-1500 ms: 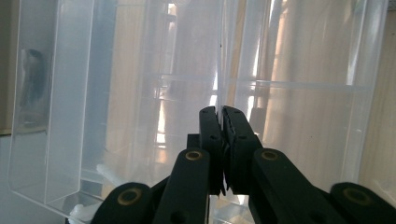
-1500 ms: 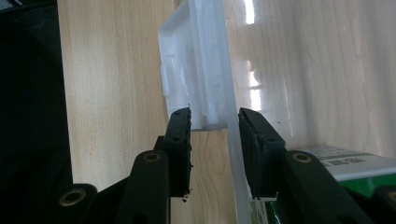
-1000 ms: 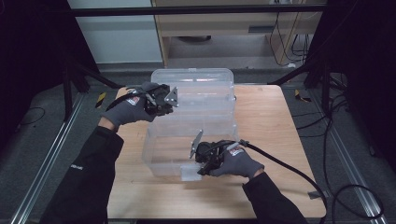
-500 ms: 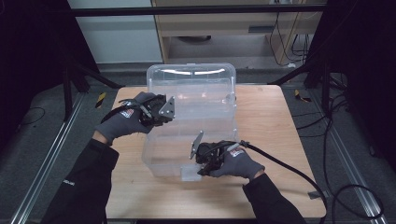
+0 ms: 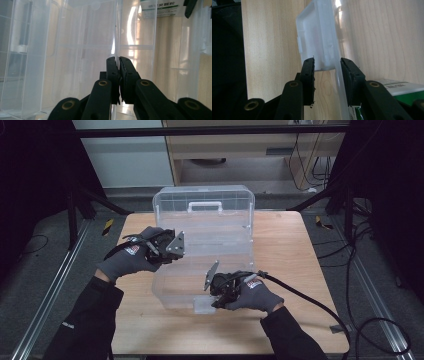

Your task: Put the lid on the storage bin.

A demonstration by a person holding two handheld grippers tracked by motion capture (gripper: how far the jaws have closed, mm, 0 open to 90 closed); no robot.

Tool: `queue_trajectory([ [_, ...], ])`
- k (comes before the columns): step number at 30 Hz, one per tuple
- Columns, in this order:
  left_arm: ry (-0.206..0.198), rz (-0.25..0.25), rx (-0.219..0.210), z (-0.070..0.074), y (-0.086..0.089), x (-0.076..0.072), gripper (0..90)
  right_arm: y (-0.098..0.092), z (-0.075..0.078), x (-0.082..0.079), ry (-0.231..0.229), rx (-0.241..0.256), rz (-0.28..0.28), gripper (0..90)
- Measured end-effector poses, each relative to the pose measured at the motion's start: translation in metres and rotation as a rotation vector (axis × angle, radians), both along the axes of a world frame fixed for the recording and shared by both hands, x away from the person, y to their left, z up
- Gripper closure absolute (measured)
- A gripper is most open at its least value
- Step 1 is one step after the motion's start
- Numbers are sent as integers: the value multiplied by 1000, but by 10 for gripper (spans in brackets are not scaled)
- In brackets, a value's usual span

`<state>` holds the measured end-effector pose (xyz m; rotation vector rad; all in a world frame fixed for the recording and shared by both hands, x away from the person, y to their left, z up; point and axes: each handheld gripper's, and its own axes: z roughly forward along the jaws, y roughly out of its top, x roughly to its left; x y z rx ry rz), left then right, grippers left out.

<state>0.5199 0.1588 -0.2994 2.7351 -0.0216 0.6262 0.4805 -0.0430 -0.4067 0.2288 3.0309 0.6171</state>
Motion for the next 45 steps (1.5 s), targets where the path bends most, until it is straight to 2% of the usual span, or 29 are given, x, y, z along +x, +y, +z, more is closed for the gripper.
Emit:
queue_trajectory([
  [10, 35, 1, -1, -5, 0, -9, 853, -1, 0, -2, -22, 12, 1, 650],
  [15, 37, 3, -2, -6, 1, -11, 846, -2, 0, -4, -33, 16, -2, 644],
  [20, 39, 7, -8, -7, 1, -12, 841, -5, 0, -4, -39, 48, -19, 640],
  [24, 40, 9, 5, -6, 1, -12, 839, -14, 6, -4, -67, 118, -56, 631],
  [28, 43, 14, 5, -6, 0, -12, 837, -31, 16, -5, -71, 249, -101, 632],
  [32, 45, 15, 3, -6, 0, -11, 836, -48, 21, -7, -86, 333, -162, 641],
  [39, 48, 9, -6, -7, 0, -11, 835, -77, 25, -12, -138, 443, -289, 734],
  [45, 48, 12, -11, -7, 0, -11, 833, -102, 26, -18, -158, 485, -365, 823],
])
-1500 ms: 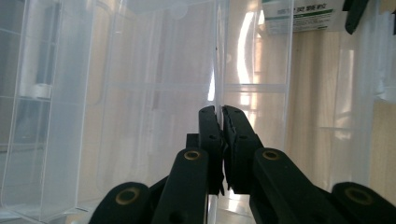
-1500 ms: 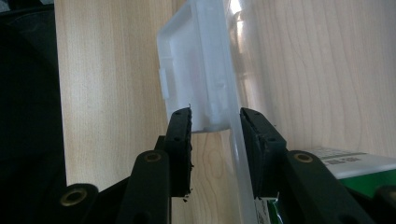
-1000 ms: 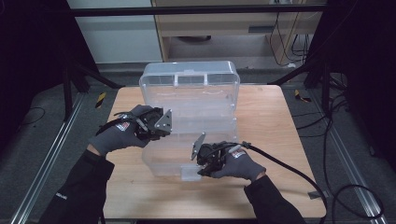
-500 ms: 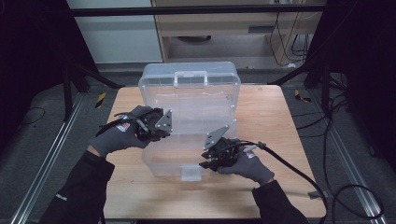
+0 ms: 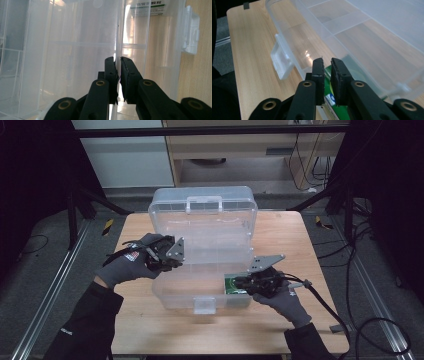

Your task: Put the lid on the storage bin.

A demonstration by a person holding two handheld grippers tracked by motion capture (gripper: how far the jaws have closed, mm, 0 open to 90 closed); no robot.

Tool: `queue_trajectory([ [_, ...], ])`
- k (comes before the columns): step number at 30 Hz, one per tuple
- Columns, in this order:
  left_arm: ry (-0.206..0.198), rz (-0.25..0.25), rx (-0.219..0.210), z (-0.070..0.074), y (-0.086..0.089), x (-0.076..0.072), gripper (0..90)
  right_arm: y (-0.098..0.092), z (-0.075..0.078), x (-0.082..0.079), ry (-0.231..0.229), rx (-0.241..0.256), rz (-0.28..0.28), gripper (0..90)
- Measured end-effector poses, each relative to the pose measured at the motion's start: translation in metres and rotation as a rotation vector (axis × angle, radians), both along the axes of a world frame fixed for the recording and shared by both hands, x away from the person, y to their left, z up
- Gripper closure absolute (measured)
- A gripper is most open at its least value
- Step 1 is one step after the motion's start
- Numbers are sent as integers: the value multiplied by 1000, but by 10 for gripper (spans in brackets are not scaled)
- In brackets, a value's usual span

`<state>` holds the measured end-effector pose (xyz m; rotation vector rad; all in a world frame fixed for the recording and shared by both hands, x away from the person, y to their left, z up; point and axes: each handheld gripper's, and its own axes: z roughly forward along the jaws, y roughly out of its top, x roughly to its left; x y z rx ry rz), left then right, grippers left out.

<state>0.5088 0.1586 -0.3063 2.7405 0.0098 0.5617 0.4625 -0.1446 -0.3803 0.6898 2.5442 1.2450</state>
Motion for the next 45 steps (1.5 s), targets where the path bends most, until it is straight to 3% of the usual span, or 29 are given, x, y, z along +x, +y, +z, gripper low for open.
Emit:
queue_trajectory([
  [5, 2, 0, 0, 0, 0, 0, 830, -17, 3, -4, -20, 60, -52, 893],
  [13, 5, 5, -1, 0, 1, 0, 829, -38, 19, -3, -66, 179, -123, 900],
  [25, 15, -3, -19, -2, 2, -1, 827, -56, 40, 27, -114, 325, -248, 900],
  [35, 32, -25, -47, -6, 5, -3, 826, -44, 55, 60, -124, 332, -314, 900],
  [45, 42, -29, -65, -10, 7, -7, 817, -46, 54, 71, -105, 342, -345, 900],
])
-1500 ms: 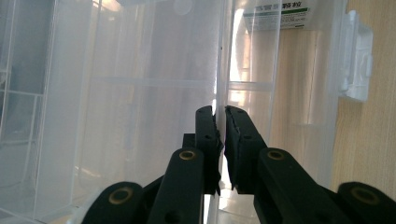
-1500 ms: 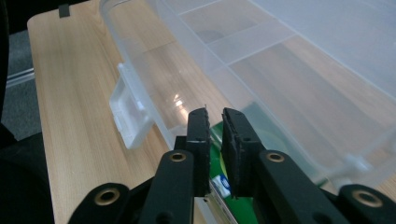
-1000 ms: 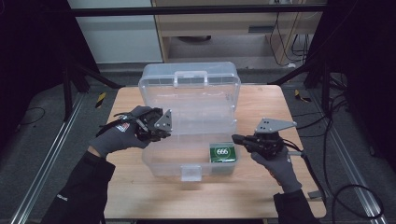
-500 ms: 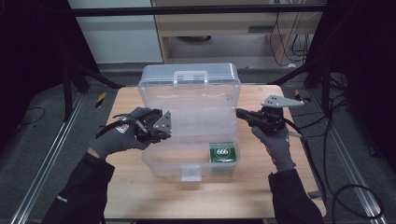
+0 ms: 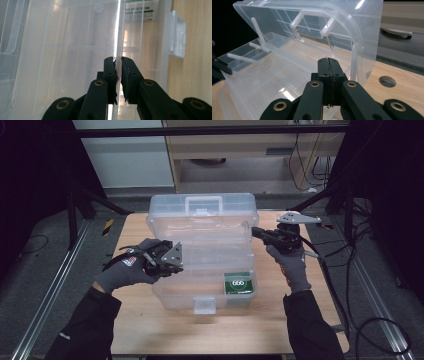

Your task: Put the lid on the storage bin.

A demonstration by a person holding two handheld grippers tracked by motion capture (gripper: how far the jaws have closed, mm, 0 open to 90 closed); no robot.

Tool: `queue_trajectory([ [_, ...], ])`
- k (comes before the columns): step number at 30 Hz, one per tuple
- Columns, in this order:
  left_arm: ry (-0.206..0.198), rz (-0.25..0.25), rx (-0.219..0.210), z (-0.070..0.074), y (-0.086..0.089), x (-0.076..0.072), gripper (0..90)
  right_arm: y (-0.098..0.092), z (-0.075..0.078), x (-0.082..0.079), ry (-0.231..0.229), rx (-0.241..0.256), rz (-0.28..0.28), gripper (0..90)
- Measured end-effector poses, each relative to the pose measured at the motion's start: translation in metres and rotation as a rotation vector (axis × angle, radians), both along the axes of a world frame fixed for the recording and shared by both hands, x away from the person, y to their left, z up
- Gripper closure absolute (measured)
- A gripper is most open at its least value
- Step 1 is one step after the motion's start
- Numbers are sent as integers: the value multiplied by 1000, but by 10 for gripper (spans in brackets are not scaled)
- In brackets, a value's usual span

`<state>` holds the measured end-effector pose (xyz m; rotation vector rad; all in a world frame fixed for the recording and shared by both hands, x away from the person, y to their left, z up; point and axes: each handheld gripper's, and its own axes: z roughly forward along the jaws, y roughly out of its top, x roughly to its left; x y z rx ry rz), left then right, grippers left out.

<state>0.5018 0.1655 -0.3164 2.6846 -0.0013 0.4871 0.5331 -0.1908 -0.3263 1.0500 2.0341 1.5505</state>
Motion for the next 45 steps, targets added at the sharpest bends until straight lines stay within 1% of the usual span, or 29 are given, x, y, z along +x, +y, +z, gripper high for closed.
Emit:
queue_trajectory([
  [2, 9, 3, -2, -1, 0, -1, 817, 0, 0, 1, 5, 4, 0, 900],
  [5, 4, -7, 3, -2, -1, -1, 815, 0, -1, 2, 12, 1, -2, 900],
  [7, 4, -13, -1, -2, -1, -2, 808, 0, -2, 3, 16, -4, -3, 900],
  [8, 33, 10, -5, -4, -1, -4, 804, 0, -2, 3, 14, -3, -5, 900],
  [9, 35, 12, -8, -5, -2, -4, 797, 0, -3, 3, 17, -1, -7, 900],
  [12, 26, 0, -19, -7, -4, -4, 779, -1, -5, 3, 26, 6, -2, 900],
  [13, 35, 4, -19, -7, -5, -5, 779, -1, -6, 2, 26, 3, 0, 900],
  [14, 12, -25, -24, -6, -6, -2, 779, -1, -7, 2, 27, 3, 3, 898],
  [15, 7, -30, -22, -6, -6, -2, 779, -2, -8, 1, 27, 2, 4, 897],
  [17, 4, -29, -26, -7, -6, -2, 773, -3, -11, 0, 34, 8, 10, 883],
  [19, 3, -27, -37, -8, -5, -2, 751, -4, -14, -1, 39, 3, 12, 870],
  [22, 11, -25, -75, -11, -5, -1, 712, -5, -16, -2, 41, 6, 18, 860],
  [27, 39, -24, -136, -14, -6, -1, 653, -6, -18, -4, 44, 13, 21, 856],
  [29, 54, -21, -169, -15, -6, -1, 620, -7, -18, -6, 47, 18, 26, 857],
  [30, 55, -19, -182, -16, -6, -1, 609, -6, -18, -6, 48, 19, 28, 858],
  [34, 66, -18, -226, -18, -7, -2, 588, -5, -19, -8, 54, 6, 31, 881],
  [36, 65, -18, -247, -19, -8, -4, 578, -5, -19, -9, 58, 5, 36, 900],
  [39, 77, -18, -287, -20, -8, -7, 562, -5, -20, -11, 66, 1, 48, 900],
  [43, 83, -5, -329, -22, -9, -9, 538, -5, -23, -14, 71, -8, 53, 900],
  [44, 80, -6, -340, -22, -8, -9, 535, -5, -23, -15, 72, -11, 55, 900],
  [45, 86, -8, -355, -23, -8, -9, 528, -5, -24, -16, 70, -13, 55, 900],
])
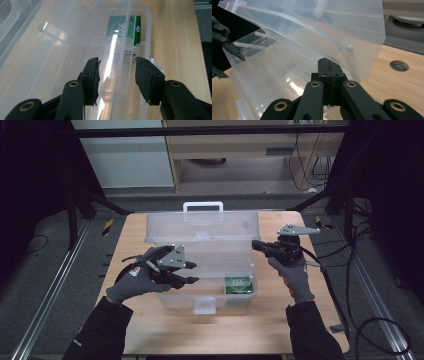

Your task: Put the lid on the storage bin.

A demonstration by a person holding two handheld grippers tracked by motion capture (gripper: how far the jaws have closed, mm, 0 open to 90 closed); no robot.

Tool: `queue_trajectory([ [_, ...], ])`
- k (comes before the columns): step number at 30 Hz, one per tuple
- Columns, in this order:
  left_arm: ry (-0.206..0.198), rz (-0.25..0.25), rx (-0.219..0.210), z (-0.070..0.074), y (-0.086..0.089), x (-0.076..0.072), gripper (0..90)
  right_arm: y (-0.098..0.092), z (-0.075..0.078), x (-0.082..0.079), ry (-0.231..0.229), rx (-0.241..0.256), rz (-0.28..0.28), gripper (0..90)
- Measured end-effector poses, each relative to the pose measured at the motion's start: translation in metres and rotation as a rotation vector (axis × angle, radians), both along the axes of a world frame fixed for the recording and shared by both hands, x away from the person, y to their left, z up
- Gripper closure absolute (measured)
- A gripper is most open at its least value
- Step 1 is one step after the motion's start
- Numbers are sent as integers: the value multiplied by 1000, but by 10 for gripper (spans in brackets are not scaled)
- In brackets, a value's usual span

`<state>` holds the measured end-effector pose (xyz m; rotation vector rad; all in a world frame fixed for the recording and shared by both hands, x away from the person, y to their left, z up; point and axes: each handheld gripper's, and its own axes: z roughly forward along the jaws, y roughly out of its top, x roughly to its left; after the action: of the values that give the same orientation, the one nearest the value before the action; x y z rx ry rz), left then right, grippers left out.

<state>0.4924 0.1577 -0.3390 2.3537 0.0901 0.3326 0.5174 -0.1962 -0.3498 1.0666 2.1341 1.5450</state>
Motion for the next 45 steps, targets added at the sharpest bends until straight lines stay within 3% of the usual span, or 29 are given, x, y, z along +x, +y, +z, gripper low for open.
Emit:
queue_trajectory([
  [7, 4, 29, -76, -6, 3, -7, 496, 0, -2, -3, 2, -12, 10, 900],
  [12, 23, 86, -157, -8, 8, -9, 484, -1, -3, -5, 2, -17, 15, 900],
  [19, 27, 158, -217, -12, 21, -11, 483, 0, -4, -8, -3, -40, 16, 900],
  [22, 42, 177, -265, -14, 27, -12, 482, 0, -5, -8, -2, -43, 17, 900],
  [41, -24, 345, -342, -18, 64, -20, 497, 0, -6, -11, 4, -56, 21, 900],
  [45, -21, 378, -356, -18, 73, -20, 509, 0, -6, -11, 6, -57, 22, 900],
])
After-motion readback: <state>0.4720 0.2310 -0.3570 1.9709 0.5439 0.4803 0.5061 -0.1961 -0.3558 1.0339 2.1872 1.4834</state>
